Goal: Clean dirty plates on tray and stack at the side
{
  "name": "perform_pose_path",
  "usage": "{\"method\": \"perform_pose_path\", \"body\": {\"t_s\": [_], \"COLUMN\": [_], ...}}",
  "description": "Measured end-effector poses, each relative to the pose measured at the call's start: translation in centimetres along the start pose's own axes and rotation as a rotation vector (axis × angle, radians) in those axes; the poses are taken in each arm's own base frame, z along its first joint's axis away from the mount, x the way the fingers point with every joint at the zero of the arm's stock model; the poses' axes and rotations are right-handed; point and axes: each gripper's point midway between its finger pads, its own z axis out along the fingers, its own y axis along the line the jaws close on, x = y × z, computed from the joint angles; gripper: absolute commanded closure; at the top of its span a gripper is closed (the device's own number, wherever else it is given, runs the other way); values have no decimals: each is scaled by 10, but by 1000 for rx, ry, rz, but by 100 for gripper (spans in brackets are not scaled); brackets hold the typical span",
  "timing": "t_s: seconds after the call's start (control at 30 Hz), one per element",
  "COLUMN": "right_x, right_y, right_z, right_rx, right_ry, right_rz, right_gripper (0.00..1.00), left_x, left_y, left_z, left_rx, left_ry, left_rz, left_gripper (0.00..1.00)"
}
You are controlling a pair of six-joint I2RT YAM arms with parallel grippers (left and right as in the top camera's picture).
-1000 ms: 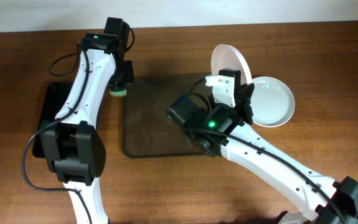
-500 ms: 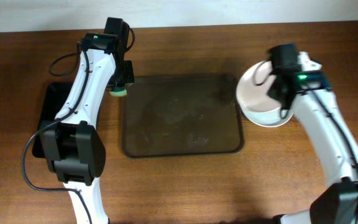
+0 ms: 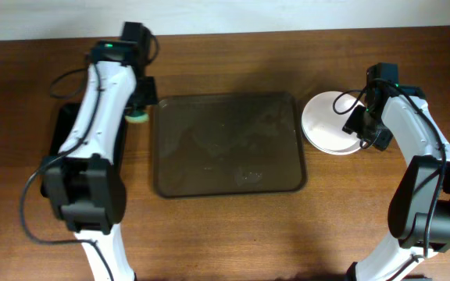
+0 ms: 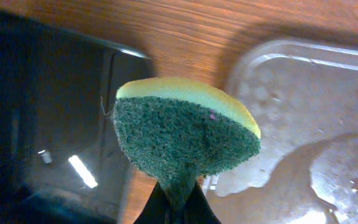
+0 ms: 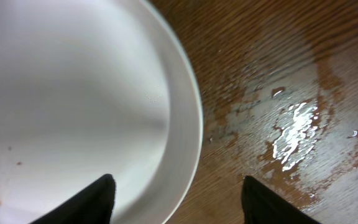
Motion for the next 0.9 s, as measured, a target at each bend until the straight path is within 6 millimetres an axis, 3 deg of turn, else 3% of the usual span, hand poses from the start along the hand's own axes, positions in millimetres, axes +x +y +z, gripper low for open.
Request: {"method": "perform_pose_path", "body": {"t_s": [0.07, 0.13, 0.27, 0.37, 0.47, 0.53, 0.6, 0.63, 0.9], "right_x": [2, 1, 4, 6, 7, 9, 9, 10, 9], "right_y": [6, 14, 23, 24, 25, 25, 25, 25, 24], "right_z": [-4, -25, -51, -52, -52, -52, -52, -51, -55], "right_rx": [-40, -112, -203, -215, -221, -222, -221, -220, -223], "right_ry": [9, -15, -33, -23, -18, -13, -12, -10, -19], "right_rz": [-5, -18, -46, -68, -74, -76, -89, -95, -102], "right_gripper": [33, 32, 32, 32, 32, 32, 32, 32, 37], "left_x": [-5, -5, 5, 18, 37, 45, 48, 45, 40], "left_y": [35, 79, 132, 137, 136, 138, 140, 141, 141], "left_z": [-11, -17, 7, 36, 66, 81, 85, 87, 87], "left_rx": [-15, -43, -83, -93, -100, -104, -105, -104, -102], "left_ry": [-17, -15, 33, 67, 108, 119, 119, 107, 87], "left_rz": [-74, -172, -298, -315, -323, -335, -341, -346, -354], "left_gripper": [100, 99, 99, 99, 83, 40, 7, 1, 1]}}
